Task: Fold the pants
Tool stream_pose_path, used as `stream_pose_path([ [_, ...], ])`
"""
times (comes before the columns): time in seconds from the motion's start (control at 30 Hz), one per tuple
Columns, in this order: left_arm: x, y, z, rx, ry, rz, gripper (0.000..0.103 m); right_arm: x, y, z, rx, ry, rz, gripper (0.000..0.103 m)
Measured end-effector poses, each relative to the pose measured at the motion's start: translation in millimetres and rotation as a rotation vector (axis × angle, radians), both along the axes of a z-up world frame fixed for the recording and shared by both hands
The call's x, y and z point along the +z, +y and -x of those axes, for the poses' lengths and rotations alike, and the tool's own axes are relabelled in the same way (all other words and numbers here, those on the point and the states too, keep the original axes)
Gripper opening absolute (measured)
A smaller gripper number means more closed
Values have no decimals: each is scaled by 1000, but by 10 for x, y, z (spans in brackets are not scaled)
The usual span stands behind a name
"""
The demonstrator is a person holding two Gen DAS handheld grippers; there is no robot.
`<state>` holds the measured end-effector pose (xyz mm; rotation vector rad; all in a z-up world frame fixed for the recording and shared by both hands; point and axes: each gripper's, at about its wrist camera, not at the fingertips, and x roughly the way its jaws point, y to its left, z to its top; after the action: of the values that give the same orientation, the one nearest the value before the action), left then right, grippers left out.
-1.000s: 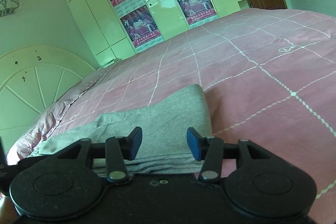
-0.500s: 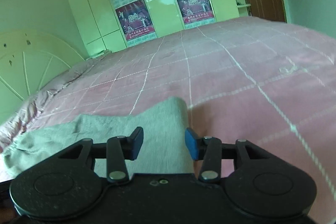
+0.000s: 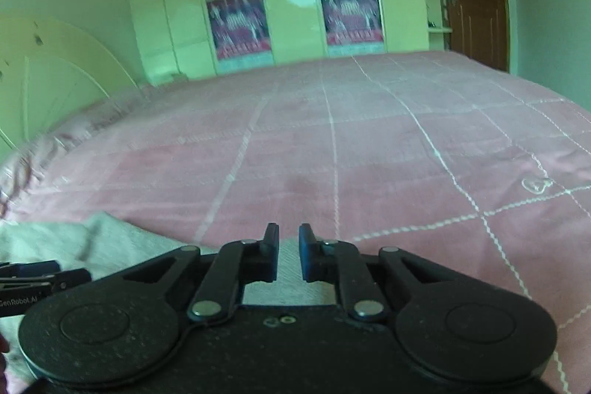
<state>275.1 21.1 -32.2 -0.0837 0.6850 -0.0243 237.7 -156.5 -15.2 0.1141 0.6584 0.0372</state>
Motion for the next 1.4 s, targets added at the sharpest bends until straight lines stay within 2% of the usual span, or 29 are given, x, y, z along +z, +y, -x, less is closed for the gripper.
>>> stream_pose_path([
  [0.03, -124, 44, -48, 9, 35, 20, 69, -139, -25, -122, -3, 77, 4, 3],
  [0.07, -205, 79, -24, 13, 10, 42, 70, -278, -64, -206, -10, 133, -4, 1],
  [0.17, -199, -4, 22, 12, -8, -2, 70, -239, -53, -155, 14, 114, 12, 1],
  [0.2, -180, -4, 32, 14, -9, 1, 70, -168, -65, -87, 18, 82, -3, 7],
  [0.27, -138, 4, 91, 20, -31, 6, 71, -38, -89, 95, 26, 5, -37, 8],
  [0.33, -128, -2, 184, 36, -57, -14, 74, -36, -87, 282, 47, -30, -35, 14],
  [0.37, -152, -2, 215, 31, -52, -15, 80, -114, -78, 323, 70, -2, -19, 10],
  [0.4, -182, -1, 232, 27, -48, -13, 82, -277, -77, 297, 69, 81, 11, 8],
  [0.43, -183, 18, 236, 23, -45, 3, 83, -358, -140, 305, 63, 88, -13, 8],
  [0.5, -103, 70, 267, 17, -33, 28, 83, -243, -205, 341, 35, 78, -47, 8],
  [0.53, -57, 104, 334, 8, -50, 33, 83, -139, -244, 404, 17, 43, -68, 13],
  [0.63, 54, 285, 681, 38, -117, -8, 89, 150, -361, 756, -16, -79, -116, 14],
  [0.67, 71, 370, 802, 51, -140, -6, 94, 185, -365, 877, 2, -99, -125, 14],
  [0.73, 82, 555, 1042, 75, -169, -7, 98, 169, -314, 1072, 58, -112, -115, 14],
  [0.8, 61, 709, 1249, 112, -170, -22, 98, 29, -234, 1164, 125, -65, -84, 13],
  [0.83, 48, 805, 1333, 132, -166, -24, 98, -94, -190, 1130, 119, 12, -46, 14],
  [0.87, 33, 890, 1411, 149, -164, -25, 98, -214, -215, 1093, 98, 78, -53, 14],
  [0.9, 22, 975, 1480, 169, -159, -25, 98, -217, -260, 1124, 75, 60, -94, 14],
  [0.97, 16, 1170, 1584, 210, -141, -9, 98, -96, -267, 1136, 42, 57, -98, 18],
  [1.03, 21, 1370, 1695, 253, -159, 35, 98, 27, -263, 1252, 39, -18, -113, 21],
  [1.1, -16, 1623, 1748, 316, -166, 110, 99, 63, -257, 1363, 33, -47, -117, 26],
  [1.2, -130, 1995, 1706, 386, -152, 239, 99, -5, -242, 1475, 28, -27, -97, 35],
  [1.3, -373, 2364, 1553, 434, -129, 447, 99, -24, -196, 1529, 33, -16, -87, 35],
  [1.4, -517, 2649, 1363, 436, -156, 554, 98, 26, -127, 1523, 42, -29, -72, 36],
])
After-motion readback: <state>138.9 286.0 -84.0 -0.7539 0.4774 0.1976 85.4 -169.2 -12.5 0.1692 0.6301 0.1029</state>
